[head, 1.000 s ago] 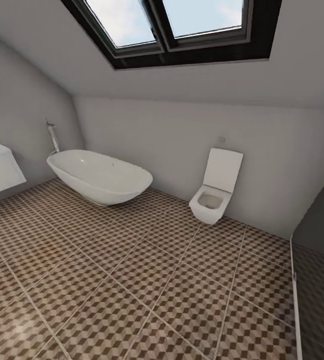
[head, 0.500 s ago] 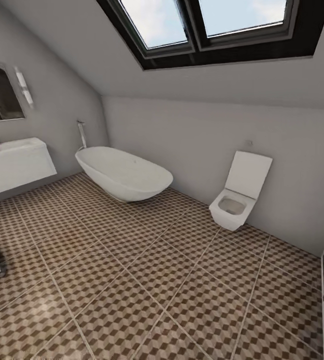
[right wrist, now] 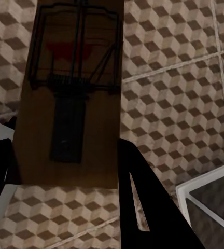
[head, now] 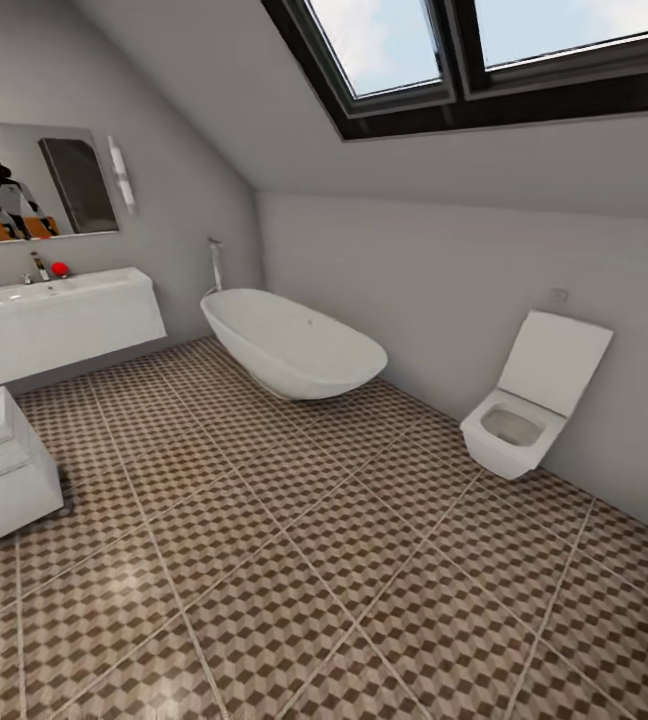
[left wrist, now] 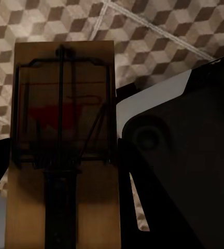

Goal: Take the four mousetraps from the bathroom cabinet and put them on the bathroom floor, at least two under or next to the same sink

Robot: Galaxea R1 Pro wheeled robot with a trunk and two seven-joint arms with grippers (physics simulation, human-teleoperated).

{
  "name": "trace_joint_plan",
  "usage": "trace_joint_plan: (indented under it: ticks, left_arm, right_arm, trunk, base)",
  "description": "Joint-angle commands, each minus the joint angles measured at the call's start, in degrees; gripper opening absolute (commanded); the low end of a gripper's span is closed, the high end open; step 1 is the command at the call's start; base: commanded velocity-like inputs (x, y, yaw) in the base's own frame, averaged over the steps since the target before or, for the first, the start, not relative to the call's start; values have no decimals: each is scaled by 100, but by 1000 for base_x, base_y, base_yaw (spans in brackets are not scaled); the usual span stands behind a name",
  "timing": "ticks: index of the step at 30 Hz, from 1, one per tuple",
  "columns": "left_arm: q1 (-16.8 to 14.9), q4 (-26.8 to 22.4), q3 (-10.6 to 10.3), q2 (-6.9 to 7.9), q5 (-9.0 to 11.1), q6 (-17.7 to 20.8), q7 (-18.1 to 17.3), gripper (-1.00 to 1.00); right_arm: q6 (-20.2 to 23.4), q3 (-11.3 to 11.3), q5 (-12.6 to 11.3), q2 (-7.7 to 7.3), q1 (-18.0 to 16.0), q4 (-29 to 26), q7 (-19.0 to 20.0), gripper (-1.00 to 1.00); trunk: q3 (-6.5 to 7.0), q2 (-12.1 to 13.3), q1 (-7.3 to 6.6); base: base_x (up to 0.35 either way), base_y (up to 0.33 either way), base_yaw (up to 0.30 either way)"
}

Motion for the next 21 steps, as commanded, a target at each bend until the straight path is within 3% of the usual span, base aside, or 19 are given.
trace_joint_plan:
  ticks: [1,21]
  left_arm:
    - [-5,1,-48,-1,37,19,-5,-100]
    - [-5,3,-48,-1,37,19,-5,-100]
  right_arm:
    - [-10,49,-48,-4,-1,-11,-10,-100]
    - [-10,49,-46,-12,-1,-10,-8,-100]
  trunk:
    - [-8,-7,2]
    - [20,-7,2]
  base:
    - [0,0,290]
    - [0,0,288]
